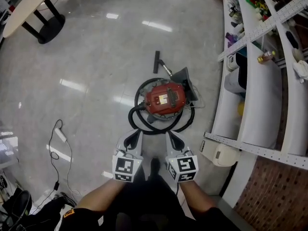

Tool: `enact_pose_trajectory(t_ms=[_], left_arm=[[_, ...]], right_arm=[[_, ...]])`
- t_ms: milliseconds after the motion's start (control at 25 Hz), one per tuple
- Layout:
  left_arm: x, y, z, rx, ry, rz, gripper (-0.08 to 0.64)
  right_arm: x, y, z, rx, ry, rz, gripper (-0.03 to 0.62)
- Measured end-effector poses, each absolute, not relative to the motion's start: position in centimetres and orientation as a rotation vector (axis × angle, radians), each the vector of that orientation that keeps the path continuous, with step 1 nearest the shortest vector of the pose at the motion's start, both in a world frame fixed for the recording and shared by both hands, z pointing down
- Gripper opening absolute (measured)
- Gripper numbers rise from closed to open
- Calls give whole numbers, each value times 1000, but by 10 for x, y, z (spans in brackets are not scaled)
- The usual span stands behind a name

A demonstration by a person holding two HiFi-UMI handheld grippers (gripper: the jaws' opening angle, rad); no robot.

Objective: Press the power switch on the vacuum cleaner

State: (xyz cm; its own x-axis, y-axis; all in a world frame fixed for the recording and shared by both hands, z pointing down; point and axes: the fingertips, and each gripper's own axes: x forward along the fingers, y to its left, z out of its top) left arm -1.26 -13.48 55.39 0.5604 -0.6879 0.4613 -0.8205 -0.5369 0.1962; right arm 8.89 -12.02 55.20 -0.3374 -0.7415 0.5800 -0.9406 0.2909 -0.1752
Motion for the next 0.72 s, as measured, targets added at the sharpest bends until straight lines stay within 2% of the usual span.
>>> enact_pose_trajectory(t_ms=[320, 720], left_arm=[[-12, -195, 647, 2371, -1188, 595, 15], [-19, -219, 735, 2317, -1125, 678, 15]], right_arm=[[82, -179, 650, 1439, -2054, 769, -9], [78, -204, 751, 1362, -1910, 854, -9]])
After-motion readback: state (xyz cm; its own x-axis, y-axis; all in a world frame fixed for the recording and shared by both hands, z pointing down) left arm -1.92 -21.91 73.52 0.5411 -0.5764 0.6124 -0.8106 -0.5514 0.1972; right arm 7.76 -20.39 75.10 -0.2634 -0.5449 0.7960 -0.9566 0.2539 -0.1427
